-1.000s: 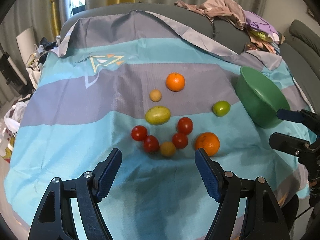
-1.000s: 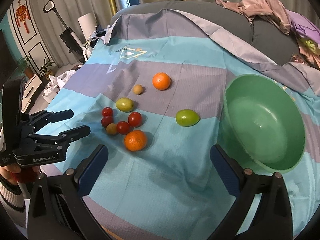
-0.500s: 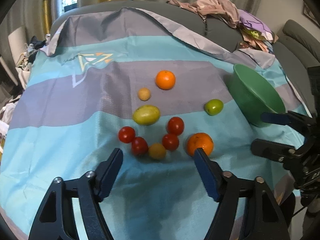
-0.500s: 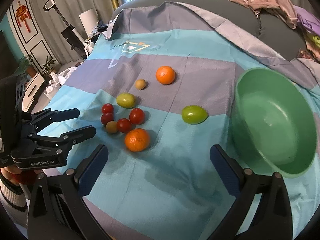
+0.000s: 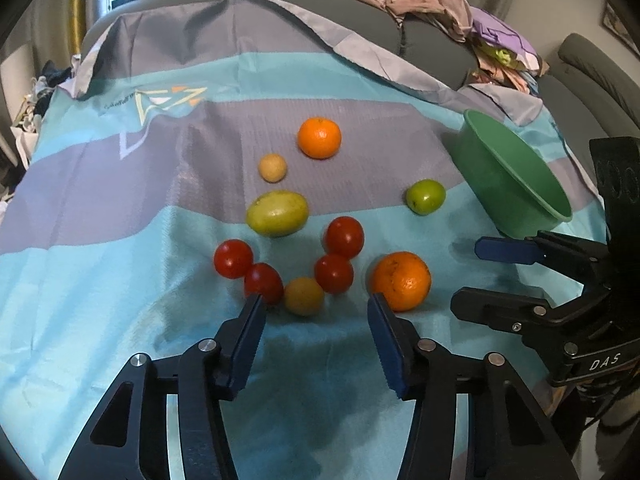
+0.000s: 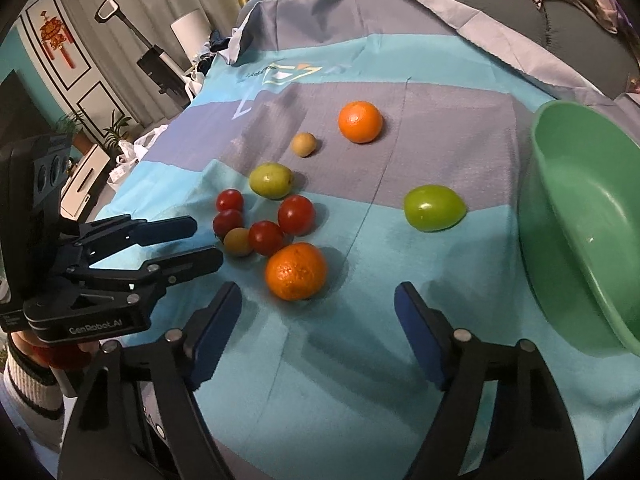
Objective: Organize fruits
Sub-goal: 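Move both tools down toward the cluster of cherry tomatoes, then grasp a red cherry tomato with the right tool while the left grasps a yellow tomato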
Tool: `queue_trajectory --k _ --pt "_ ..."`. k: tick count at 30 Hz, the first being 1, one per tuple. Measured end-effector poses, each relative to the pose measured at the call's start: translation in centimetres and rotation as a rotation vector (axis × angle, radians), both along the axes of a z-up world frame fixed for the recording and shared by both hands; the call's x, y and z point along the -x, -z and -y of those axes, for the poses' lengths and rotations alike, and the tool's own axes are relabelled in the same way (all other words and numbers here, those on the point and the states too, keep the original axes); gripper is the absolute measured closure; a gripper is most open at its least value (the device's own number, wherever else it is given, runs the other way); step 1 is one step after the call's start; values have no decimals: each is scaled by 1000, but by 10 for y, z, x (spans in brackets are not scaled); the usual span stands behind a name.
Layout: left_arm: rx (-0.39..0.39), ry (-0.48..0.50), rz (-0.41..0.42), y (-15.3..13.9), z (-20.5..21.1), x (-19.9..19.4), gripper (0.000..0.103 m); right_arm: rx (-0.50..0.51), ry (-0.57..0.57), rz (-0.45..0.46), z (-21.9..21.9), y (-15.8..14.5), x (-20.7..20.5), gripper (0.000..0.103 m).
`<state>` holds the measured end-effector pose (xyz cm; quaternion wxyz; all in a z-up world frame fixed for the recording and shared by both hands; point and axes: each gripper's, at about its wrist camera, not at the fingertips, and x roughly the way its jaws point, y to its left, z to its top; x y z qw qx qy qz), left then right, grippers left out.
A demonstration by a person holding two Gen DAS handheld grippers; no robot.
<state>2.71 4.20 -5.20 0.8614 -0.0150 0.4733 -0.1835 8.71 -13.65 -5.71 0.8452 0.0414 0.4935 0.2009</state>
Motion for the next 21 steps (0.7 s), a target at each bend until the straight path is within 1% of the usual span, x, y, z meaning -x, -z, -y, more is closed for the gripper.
queue_trajectory --k 2,3,4,6,12,14,15,18,20,21 --pt "6 6 -8 3 1 -1 50 0 -7 -7 0 2 0 27" --pt "7 8 -10 3 1 -1 52 -1 -10 -9 0 3 -1 28" --pt "14 13 -12 4 2 -1 57 -4 -11 -10 0 3 -1 29" --pt "23 22 -14 3 3 -2 58 -10 -11 0 1 3 -2 31" --pt "-23 23 -26 11 7 -8 59 -34 -16 11 0 0 -23 35" --pt "-38 29 -30 14 9 -10 61 -34 -26 4 -6 2 -34 38" --pt "-42 32 -31 15 10 -11 64 -37 -32 1 -8 3 -37 40" --pt "-72 33 -29 17 10 -16 64 -58 -36 -28 -15 8 -51 45" --pt "-81 40 -40 21 9 -19 64 -65 -32 -57 -20 15 -60 46" --pt "-78 44 -45 22 8 -21 65 -67 -36 -67 -22 17 -63 49"
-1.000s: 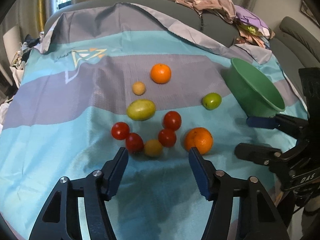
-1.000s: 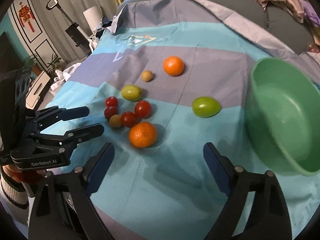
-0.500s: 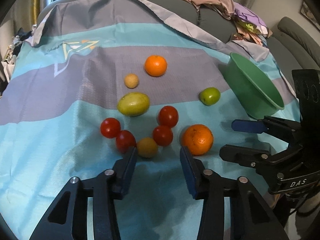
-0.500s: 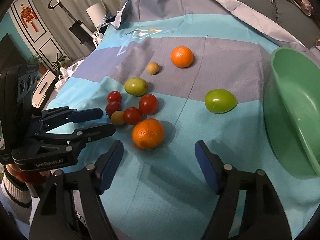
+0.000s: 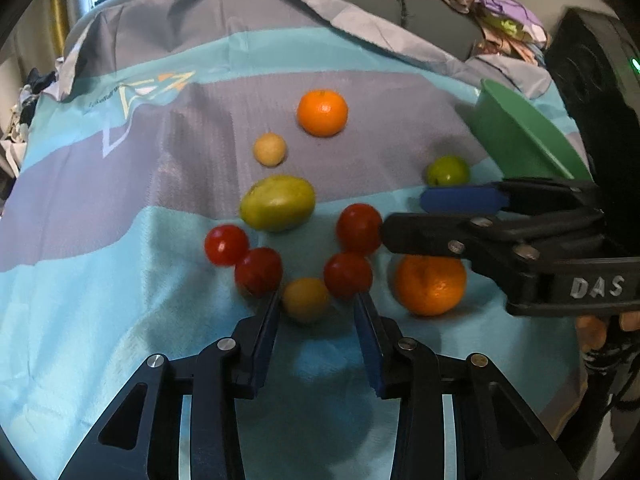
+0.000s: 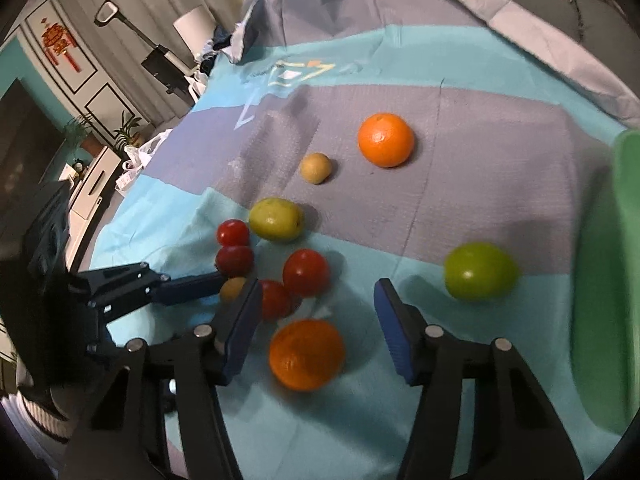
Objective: Organize fruits
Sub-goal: 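Grasp a red cherry tomato with the right tool while the left grasps a yellow tomato, then carry both tomatoes over the green bowl and open both tools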
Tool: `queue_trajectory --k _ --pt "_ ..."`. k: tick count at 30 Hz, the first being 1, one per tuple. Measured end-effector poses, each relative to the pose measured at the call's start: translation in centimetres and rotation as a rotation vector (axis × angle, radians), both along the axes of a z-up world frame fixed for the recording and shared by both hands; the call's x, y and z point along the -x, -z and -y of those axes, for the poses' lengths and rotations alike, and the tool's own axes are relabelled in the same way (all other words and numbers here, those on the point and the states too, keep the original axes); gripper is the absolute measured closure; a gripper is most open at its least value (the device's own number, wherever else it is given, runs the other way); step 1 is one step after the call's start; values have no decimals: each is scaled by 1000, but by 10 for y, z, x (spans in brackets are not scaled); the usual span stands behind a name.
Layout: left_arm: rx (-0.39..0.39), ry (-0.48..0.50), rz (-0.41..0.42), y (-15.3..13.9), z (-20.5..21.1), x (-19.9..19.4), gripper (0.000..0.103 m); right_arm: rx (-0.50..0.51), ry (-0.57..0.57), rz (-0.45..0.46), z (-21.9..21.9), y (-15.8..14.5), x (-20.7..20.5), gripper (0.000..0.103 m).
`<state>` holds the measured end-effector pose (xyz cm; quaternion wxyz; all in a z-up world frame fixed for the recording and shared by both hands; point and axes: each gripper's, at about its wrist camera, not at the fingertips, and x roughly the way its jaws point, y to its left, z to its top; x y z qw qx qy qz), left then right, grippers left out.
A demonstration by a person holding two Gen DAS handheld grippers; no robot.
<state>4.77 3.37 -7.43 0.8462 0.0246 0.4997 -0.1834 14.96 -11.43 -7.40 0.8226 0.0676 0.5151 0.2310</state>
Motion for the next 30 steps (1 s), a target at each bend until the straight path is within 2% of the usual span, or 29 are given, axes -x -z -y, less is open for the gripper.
queue_trajectory --k 2,5,9,12,19,30 --pt "9 5 -11 2 -1 -3 66 4 -6 -26 -5 6 -6 57" --pt "5 7 -17 6 -1 -7 68 6 -26 -36 -12 11 -11 59" --pt "20 4 -21 6 -4 -11 76 -9 -29 -45 -14 13 -20 64" --pt "37 5 -22 6 -6 -13 76 -2 -36 -52 -16 14 -25 72" --pt "57 -9 -11 4 -10 -9 76 -31 -2 -32 -9 13 -23 73" --pt "106 8 99 -43 -8 14 77 -98 84 80 39 -36 19 73"
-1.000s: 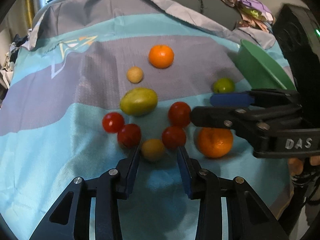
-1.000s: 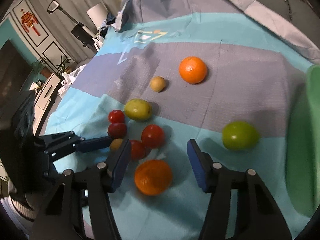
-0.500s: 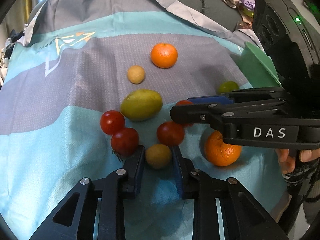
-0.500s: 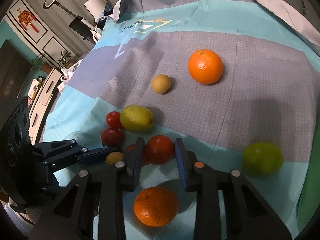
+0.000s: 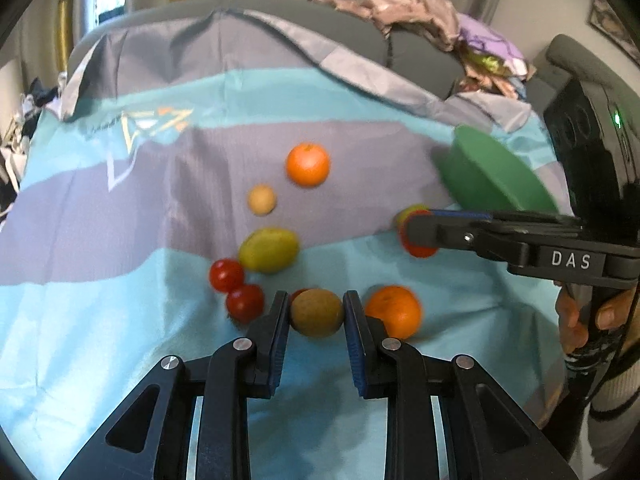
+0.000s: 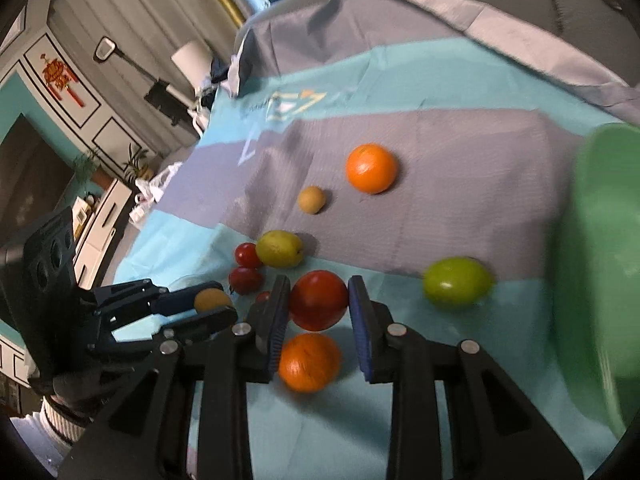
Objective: Organize fruits
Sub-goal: 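Carry both tomatoes over the green bowl and open both tools, then withdraw both tools from the bowl back toward the remaining fruit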
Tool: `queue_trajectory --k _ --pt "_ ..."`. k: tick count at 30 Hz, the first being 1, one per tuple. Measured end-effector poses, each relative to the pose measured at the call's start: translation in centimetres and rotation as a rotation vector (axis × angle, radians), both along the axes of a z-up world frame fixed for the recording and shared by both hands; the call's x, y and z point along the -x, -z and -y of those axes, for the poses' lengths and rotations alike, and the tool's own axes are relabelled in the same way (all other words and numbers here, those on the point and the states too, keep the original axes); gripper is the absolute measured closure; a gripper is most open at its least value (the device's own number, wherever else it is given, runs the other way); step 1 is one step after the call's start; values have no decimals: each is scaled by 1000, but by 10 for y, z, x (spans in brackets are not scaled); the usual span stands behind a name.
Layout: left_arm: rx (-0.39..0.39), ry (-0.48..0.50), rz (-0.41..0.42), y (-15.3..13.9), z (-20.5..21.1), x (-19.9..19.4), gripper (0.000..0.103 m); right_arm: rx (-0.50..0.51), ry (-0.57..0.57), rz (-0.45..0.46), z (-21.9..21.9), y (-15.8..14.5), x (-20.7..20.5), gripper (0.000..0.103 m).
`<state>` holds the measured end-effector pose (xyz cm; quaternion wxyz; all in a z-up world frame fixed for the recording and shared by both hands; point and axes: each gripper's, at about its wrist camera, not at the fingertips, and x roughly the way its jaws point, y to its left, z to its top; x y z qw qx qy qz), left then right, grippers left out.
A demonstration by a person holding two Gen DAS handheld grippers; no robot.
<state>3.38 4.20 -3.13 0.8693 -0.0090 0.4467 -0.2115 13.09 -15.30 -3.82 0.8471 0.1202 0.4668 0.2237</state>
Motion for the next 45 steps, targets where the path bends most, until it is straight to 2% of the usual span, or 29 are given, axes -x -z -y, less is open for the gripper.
queue_trajectory --k 6,13,22,28,30,32,34,36,40,45 --pt "14 57 64 -27 26 2 77 -3 94 83 42 -27 27 73" --pt "37 172 126 -51 86 -14 76 10 251 152 109 -47 47 73" --pt "-3 336 135 -55 188 -41 76 49 387 123 168 -33 56 72" --pt "-71 350 106 -35 223 -48 76 58 422 97 186 -20 61 71" --pt "-94 346 103 -29 227 -47 76 66 441 94 189 -19 63 71" --pt "-118 338 108 -24 230 -46 72 57 462 91 193 -19 65 64" --pt "-127 333 110 -23 229 -43 52 38 484 96 197 -21 69 51" --pt "-119 327 123 -25 224 -41 45 28 497 102 198 -23 72 46" --pt "-86 279 144 -37 199 -35 45 21 498 120 195 -33 82 46" --pt "-49 179 151 -47 141 -20 45 15 489 142 187 -44 98 46"
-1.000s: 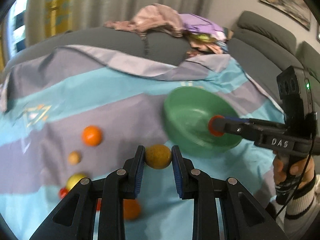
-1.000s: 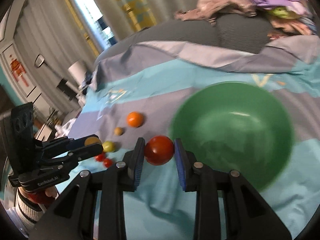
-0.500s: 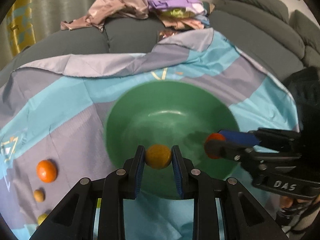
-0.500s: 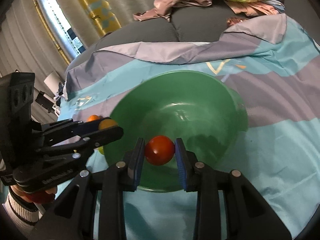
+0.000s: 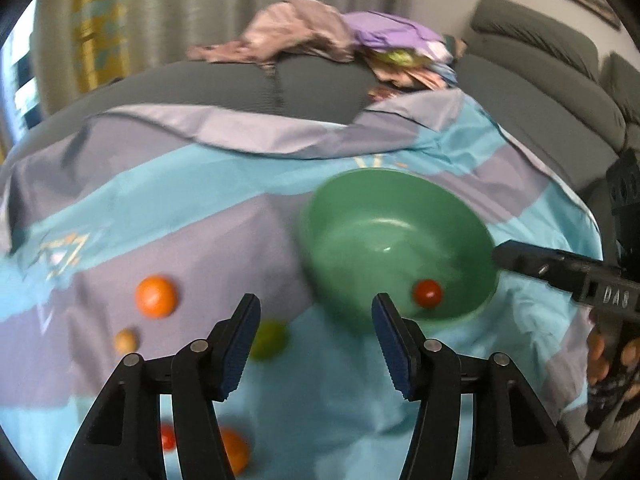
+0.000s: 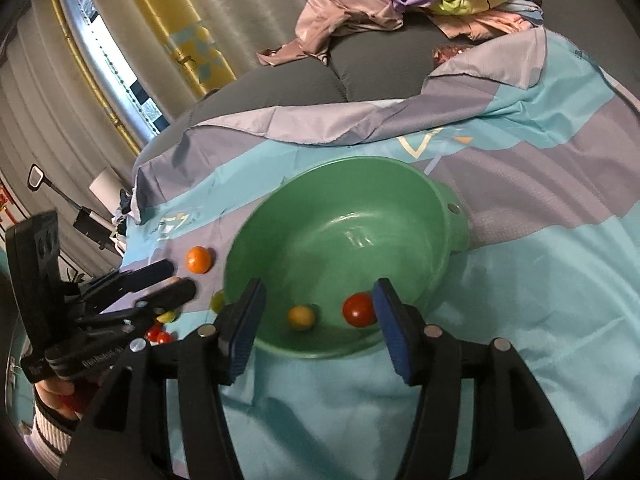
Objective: Organize fruits
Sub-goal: 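Withdraw both tools from the bowl back toward the remaining fruit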
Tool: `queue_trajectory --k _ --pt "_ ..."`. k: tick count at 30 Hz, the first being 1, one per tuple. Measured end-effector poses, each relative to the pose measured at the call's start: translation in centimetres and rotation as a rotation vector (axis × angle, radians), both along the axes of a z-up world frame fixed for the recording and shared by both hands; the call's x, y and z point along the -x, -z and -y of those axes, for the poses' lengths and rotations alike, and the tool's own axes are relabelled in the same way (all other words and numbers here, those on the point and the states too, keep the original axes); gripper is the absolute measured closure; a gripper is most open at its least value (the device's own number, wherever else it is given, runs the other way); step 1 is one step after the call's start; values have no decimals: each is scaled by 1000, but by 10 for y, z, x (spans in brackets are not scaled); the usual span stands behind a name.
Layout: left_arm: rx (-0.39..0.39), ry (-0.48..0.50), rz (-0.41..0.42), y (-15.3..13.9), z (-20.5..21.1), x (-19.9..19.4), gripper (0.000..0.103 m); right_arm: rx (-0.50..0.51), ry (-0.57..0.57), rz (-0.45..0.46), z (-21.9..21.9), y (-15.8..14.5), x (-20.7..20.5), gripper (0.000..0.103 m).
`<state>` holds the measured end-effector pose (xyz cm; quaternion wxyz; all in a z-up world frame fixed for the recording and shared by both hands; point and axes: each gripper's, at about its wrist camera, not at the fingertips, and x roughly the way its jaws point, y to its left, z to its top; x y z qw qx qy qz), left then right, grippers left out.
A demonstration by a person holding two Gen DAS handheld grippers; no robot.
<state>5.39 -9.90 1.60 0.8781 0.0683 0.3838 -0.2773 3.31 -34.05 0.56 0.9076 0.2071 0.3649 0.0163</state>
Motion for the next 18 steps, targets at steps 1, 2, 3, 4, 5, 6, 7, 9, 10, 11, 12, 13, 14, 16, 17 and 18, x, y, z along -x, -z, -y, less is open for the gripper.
queue_trajectory --k 1,2,3,4,5,6,7,9,10,11,12,13,14,16,17,18 --pt "7 -24 -5 0 -13 4 45 -1 -1 4 -1 -2 3 46" --pt "9 -54 -7 2 -28 8 45 0 -1 7 -3 -4 7 46" --pt "10 -77 -10 4 -40 14 45 2 -3 9 -5 -5 9 46" --pt "10 -101 -18 6 -53 18 45 5 -10 10 -8 -6 13 45" --pt "13 -126 -28 9 -66 24 45 8 -17 10 -11 -7 16 45" --pt "14 -152 -39 13 -81 29 45 9 -22 10 -14 -7 18 45" --pt "13 -171 -46 15 -89 33 45 9 -32 9 -18 -8 20 45" --pt "14 -221 -61 21 -111 43 45 9 -52 7 -25 -8 23 45" --pt "19 -242 -68 22 -120 47 45 10 -67 7 -31 -9 25 45" --pt "22 -262 -76 24 -129 51 45 12 -87 4 -38 -9 27 45" --pt "25 -283 -81 26 -138 55 45 14 -99 1 -43 -8 27 45" --pt "28 -292 -82 27 -143 58 45 16 -121 -3 -51 -7 28 45" --pt "34 -300 -85 27 -148 62 45 17 -137 -8 -57 -6 28 45" --pt "49 -309 -93 30 -158 68 45 14 -174 -17 -71 -4 27 45" --pt "53 -310 -94 31 -160 70 45 13 -192 -22 -78 -2 26 45" --pt "56 -310 -96 32 -162 71 45 14 -211 -27 -85 -1 25 45"
